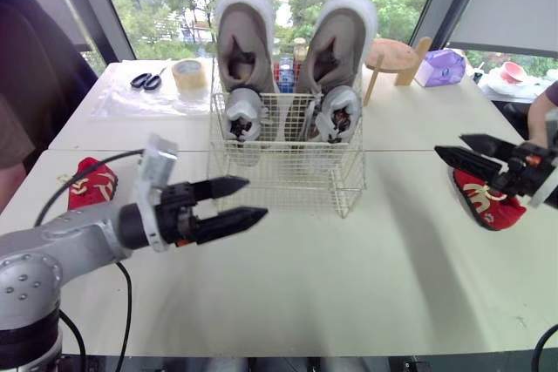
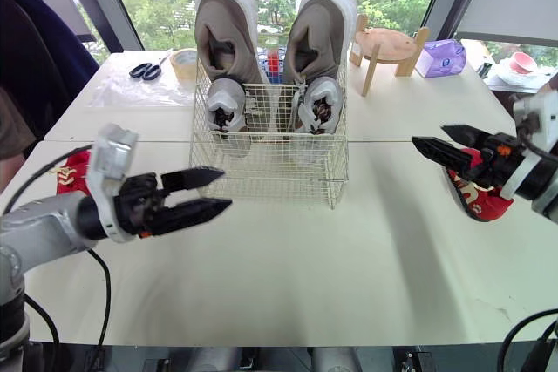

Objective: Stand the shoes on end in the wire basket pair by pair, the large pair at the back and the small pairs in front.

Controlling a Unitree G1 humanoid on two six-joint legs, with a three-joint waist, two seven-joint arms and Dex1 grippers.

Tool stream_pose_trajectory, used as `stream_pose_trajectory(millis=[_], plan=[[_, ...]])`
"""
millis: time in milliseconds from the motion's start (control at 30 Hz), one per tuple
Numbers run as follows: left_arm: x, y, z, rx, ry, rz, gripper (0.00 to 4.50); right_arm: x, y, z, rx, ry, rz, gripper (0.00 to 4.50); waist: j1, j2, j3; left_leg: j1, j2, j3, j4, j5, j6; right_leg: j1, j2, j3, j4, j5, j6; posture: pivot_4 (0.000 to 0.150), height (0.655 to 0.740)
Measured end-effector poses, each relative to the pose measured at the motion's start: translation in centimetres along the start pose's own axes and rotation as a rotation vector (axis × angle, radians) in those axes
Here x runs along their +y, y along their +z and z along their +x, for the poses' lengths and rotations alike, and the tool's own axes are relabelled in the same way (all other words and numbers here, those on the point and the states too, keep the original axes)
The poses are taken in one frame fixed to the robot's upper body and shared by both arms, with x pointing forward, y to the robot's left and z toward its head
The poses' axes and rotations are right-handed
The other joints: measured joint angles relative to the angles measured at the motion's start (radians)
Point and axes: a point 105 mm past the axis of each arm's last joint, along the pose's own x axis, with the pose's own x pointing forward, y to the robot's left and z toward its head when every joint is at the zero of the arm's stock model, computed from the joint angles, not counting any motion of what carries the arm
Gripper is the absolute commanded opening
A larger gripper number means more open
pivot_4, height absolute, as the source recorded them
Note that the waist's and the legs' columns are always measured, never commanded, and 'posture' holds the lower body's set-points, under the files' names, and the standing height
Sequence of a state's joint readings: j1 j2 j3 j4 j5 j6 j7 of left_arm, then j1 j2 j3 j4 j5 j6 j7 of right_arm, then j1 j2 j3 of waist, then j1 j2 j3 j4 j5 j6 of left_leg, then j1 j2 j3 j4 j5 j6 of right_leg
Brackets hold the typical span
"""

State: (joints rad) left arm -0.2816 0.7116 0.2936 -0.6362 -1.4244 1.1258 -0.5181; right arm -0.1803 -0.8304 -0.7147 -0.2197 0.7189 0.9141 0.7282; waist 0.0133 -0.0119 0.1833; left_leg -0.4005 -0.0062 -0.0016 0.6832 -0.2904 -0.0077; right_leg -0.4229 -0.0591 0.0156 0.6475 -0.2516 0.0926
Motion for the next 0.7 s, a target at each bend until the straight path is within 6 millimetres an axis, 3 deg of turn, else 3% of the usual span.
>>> stream_pose_trajectory(millis=[167, 333, 467, 700], plan=[[0.0, -1.3, 1.3, 0.084, -0.056, 0.011, 4.46, -2.2, -2.6, -3.6, -0.084, -0.214, -0.012, 4.5, -0.001, 0.002, -0.001, 0.001, 0.0, 0.001, -0.001, 0.0, 0.0, 0.001, 0.003, 0.001, 0.0, 0.0, 0.0, 0.15, 0.74], [0.7, -1.8, 2.6, 0.106, -0.08, 0.029, 4.46, -2.8, -6.7, -5.9, 0.002, -0.363, -0.078, 4.5, -0.006, 0.003, -0.002, 0.009, 0.002, 0.002, -0.002, 0.0, 0.0, 0.007, 0.004, 0.002, -0.001, -0.002, -0.002, 0.15, 0.74], [0.3, -1.9, 3.0, 0.127, -0.121, 0.045, 4.46, -2.0, -9.4, -5.6, 0.021, -0.385, -0.028, 4.5, -0.014, 0.005, -0.003, 0.01, 0.002, 0.003, -0.002, 0.0, 0.001, 0.008, 0.005, 0.003, -0.002, -0.003, -0.002, 0.15, 0.74], [0.9, -1.7, 2.7, 0.159, -0.096, 0.09, 4.46, -3.2, -10.0, -4.4, 0.009, -0.442, -0.094, 4.5, -0.023, 0.005, -0.003, 0.01, 0.002, 0.002, -0.002, 0.0, 0.001, 0.009, 0.004, 0.003, -0.002, -0.003, -0.002, 0.15, 0.74]])
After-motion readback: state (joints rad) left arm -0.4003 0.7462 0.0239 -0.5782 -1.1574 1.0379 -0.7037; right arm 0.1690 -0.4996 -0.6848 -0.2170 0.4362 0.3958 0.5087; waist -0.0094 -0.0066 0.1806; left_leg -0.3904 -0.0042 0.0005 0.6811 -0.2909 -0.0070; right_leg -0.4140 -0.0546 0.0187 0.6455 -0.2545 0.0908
